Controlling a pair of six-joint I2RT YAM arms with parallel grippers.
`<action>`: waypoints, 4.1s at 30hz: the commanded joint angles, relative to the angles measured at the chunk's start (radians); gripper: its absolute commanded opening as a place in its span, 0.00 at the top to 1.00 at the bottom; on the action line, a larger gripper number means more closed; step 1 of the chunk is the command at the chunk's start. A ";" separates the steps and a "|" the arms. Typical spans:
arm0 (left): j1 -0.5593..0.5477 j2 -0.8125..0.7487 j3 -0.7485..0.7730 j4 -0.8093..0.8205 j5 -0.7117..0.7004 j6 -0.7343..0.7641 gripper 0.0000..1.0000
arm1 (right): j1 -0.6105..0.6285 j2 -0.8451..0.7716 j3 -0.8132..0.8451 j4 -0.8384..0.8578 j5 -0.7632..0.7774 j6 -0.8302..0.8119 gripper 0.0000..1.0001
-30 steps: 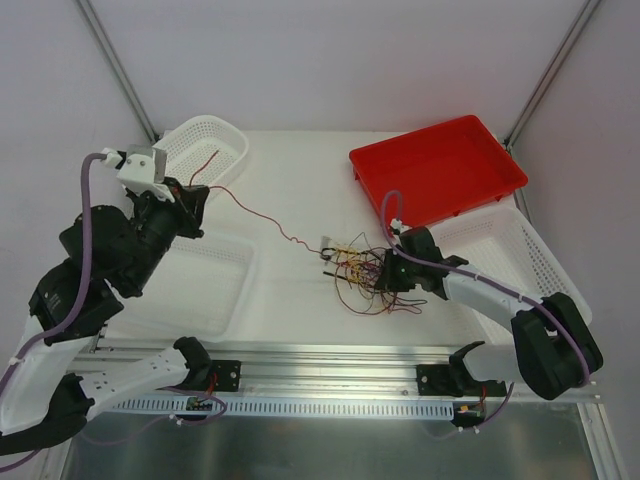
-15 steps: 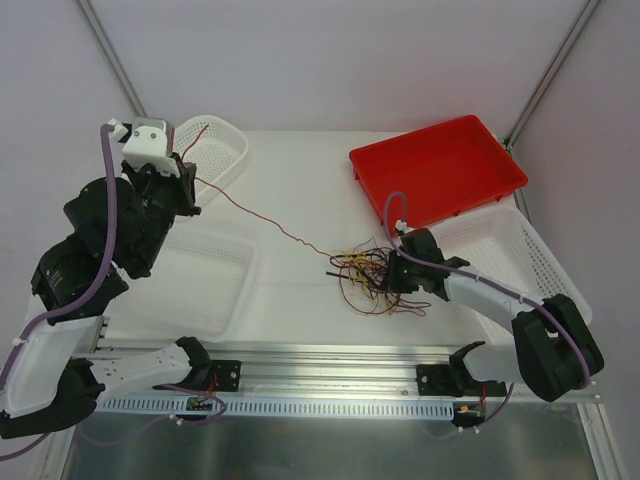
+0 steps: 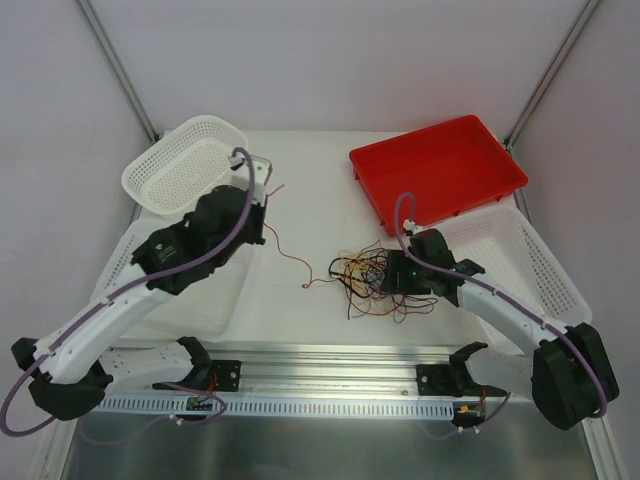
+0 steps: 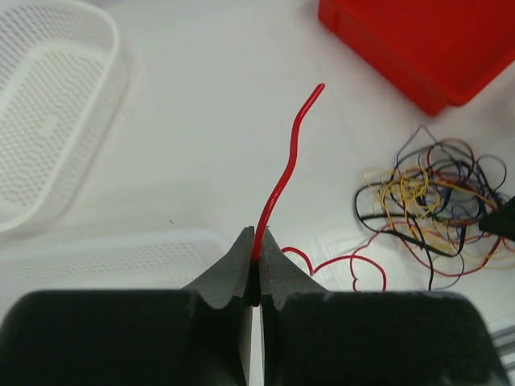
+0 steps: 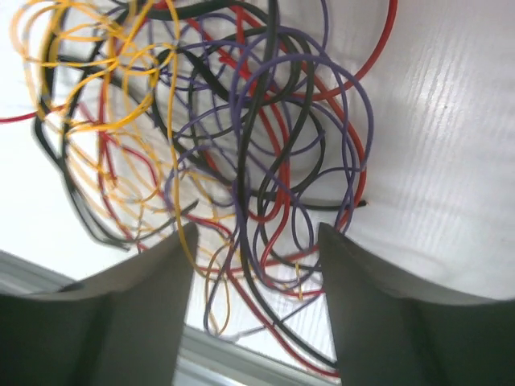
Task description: Untangle the cables
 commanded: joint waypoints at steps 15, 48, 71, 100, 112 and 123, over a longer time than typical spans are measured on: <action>-0.008 0.286 -0.304 0.050 0.283 -0.291 0.40 | 0.013 -0.231 0.158 -0.154 -0.046 -0.134 0.16; -0.114 0.820 -0.224 0.348 0.448 -0.089 0.55 | 0.050 -0.272 0.109 -0.145 -0.017 -0.166 0.16; -0.114 0.490 -0.410 0.360 0.414 -0.175 1.00 | 0.155 0.054 0.144 0.134 0.038 -0.106 0.16; 0.035 -0.094 0.092 -0.057 -0.101 0.012 1.00 | -0.018 0.212 0.049 0.050 0.193 0.030 0.48; 0.207 -0.048 0.298 -0.093 -0.305 0.189 1.00 | -0.087 0.153 0.008 0.042 0.141 0.036 0.47; 0.347 0.044 0.482 -0.091 -0.286 0.278 1.00 | -0.139 0.079 -0.012 0.004 0.096 0.026 0.47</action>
